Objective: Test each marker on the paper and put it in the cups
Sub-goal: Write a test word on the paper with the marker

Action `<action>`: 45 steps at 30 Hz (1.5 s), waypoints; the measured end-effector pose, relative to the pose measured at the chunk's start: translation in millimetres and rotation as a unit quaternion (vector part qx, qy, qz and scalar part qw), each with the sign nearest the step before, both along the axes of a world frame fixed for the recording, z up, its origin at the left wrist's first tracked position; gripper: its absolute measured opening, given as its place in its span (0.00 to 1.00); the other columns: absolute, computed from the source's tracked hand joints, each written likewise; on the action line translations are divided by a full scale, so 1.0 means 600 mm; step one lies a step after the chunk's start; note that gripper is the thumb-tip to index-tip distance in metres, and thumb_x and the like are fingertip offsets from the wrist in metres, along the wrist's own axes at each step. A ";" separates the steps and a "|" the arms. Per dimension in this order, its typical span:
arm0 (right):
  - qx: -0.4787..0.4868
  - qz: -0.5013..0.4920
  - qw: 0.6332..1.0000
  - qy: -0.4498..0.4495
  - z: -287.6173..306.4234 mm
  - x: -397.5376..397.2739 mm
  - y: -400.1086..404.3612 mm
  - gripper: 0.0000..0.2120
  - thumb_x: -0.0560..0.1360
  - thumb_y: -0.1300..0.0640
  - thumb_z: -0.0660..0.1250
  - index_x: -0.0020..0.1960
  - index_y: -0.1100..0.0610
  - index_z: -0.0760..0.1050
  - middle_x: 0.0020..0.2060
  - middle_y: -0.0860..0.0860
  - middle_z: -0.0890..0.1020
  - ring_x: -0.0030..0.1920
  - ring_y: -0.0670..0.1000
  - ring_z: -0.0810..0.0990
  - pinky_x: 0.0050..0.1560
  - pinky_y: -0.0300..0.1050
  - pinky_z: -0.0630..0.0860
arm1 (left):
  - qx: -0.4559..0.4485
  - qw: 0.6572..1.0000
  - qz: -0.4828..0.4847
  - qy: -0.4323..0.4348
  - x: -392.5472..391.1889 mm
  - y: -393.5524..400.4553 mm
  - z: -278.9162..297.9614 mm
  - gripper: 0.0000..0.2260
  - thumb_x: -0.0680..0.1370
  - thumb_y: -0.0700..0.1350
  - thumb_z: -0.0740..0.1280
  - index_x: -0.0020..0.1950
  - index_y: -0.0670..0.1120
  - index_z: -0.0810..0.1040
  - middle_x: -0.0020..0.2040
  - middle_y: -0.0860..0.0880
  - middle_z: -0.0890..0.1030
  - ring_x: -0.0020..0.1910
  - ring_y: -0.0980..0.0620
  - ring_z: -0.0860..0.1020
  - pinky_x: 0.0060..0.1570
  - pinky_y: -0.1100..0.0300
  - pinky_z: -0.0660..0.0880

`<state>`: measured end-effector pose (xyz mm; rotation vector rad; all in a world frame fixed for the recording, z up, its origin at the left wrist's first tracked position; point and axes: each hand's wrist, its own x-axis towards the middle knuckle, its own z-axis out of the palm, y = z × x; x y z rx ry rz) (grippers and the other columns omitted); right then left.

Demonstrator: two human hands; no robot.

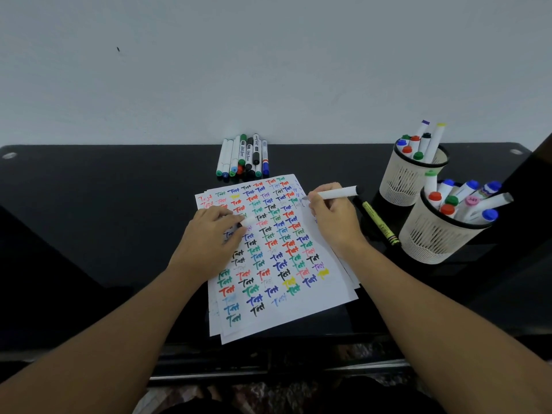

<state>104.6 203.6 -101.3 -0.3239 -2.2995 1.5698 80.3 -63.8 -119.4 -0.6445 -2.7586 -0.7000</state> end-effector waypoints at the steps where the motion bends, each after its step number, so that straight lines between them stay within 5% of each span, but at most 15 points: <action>1: -0.024 0.002 1.000 0.017 0.001 0.001 0.001 0.02 0.83 0.51 0.66 0.55 0.48 0.75 0.43 0.49 0.83 0.44 0.46 0.81 0.46 0.50 0.79 | 0.000 1.000 -0.001 0.003 0.000 0.000 0.001 0.19 0.81 0.57 0.64 0.69 0.53 0.79 0.63 0.55 0.76 0.63 0.53 0.70 0.64 0.51 0.72; 4: -0.071 0.017 0.996 0.054 0.004 0.007 0.000 0.04 0.84 0.55 0.65 0.55 0.47 0.77 0.40 0.48 0.81 0.39 0.46 0.79 0.44 0.46 0.79 | 0.005 1.000 -0.001 0.010 0.003 0.000 0.004 0.17 0.81 0.55 0.66 0.69 0.52 0.79 0.59 0.55 0.76 0.60 0.55 0.69 0.60 0.53 0.72; 7: -0.052 0.003 0.998 0.044 0.002 0.013 0.001 0.08 0.84 0.57 0.64 0.55 0.45 0.78 0.41 0.47 0.83 0.43 0.46 0.81 0.51 0.53 0.81 | 0.012 1.000 -0.002 0.022 0.008 0.000 0.006 0.16 0.82 0.51 0.66 0.69 0.50 0.79 0.56 0.55 0.76 0.58 0.56 0.69 0.58 0.54 0.73; 12: -0.031 0.091 0.995 -0.016 0.009 0.021 0.003 0.31 0.83 0.67 0.58 0.79 0.42 0.62 0.63 0.42 0.79 0.63 0.41 0.78 0.65 0.46 0.74 | 0.010 1.000 -0.006 0.024 0.014 0.001 0.012 0.14 0.84 0.48 0.64 0.69 0.48 0.78 0.61 0.51 0.80 0.61 0.53 0.72 0.60 0.58 0.69; 16: -0.083 0.128 0.988 -0.010 0.026 0.016 -0.002 0.23 0.83 0.55 0.55 0.75 0.42 0.71 0.70 0.46 0.76 0.68 0.44 0.76 0.70 0.45 0.71 | 0.014 1.000 0.004 0.016 0.018 0.001 0.015 0.15 0.84 0.47 0.63 0.70 0.49 0.76 0.65 0.50 0.80 0.64 0.51 0.73 0.63 0.55 0.70; 19: -0.051 0.111 0.992 0.014 0.042 0.011 -0.007 0.14 0.86 0.51 0.59 0.68 0.44 0.77 0.63 0.45 0.80 0.52 0.48 0.84 0.59 0.55 0.81 | 0.013 1.000 0.016 0.007 0.019 0.003 0.018 0.15 0.85 0.49 0.62 0.71 0.49 0.75 0.65 0.50 0.80 0.62 0.51 0.75 0.62 0.54 0.71; 22: 0.060 0.177 0.982 -0.025 0.058 0.010 -0.011 0.22 0.85 0.52 0.65 0.74 0.38 0.64 0.59 0.50 0.83 0.40 0.50 0.83 0.42 0.55 0.84 | 0.019 1.000 0.020 0.006 0.021 0.002 0.019 0.16 0.85 0.49 0.61 0.72 0.50 0.74 0.61 0.50 0.81 0.57 0.51 0.76 0.58 0.53 0.74; 24: 0.211 0.227 0.948 -0.069 0.065 0.012 -0.016 0.24 0.84 0.51 0.66 0.75 0.42 0.59 0.58 0.49 0.84 0.41 0.51 0.84 0.42 0.53 0.84 | 0.017 1.000 0.023 0.004 0.021 0.001 0.017 0.16 0.85 0.51 0.60 0.72 0.51 0.74 0.59 0.50 0.81 0.54 0.52 0.76 0.54 0.54 0.75; 27: 0.380 0.222 0.892 -0.101 0.072 0.014 -0.020 0.13 0.84 0.48 0.65 0.68 0.45 0.71 0.57 0.46 0.84 0.43 0.49 0.82 0.44 0.53 0.83 | 0.011 1.000 0.026 0.001 0.021 -0.001 0.017 0.16 0.85 0.52 0.59 0.72 0.52 0.73 0.59 0.49 0.81 0.53 0.52 0.77 0.53 0.54 0.75; 30: 0.405 0.223 0.882 -0.095 0.068 0.016 -0.016 0.13 0.84 0.47 0.64 0.68 0.41 0.75 0.50 0.44 0.81 0.42 0.46 0.79 0.38 0.47 0.77 | 0.011 1.000 0.027 0.004 0.025 0.001 0.021 0.17 0.85 0.51 0.60 0.73 0.51 0.73 0.62 0.49 0.81 0.55 0.51 0.77 0.55 0.54 0.75; 45: 0.433 0.260 0.862 -0.049 0.056 0.010 -0.042 0.16 0.85 0.46 0.63 0.72 0.41 0.73 0.64 0.44 0.81 0.61 0.49 0.79 0.57 0.53 0.79 | -0.010 1.000 -0.004 0.011 0.030 0.002 0.025 0.17 0.85 0.50 0.60 0.73 0.51 0.73 0.60 0.49 0.82 0.55 0.50 0.77 0.52 0.59 0.70</action>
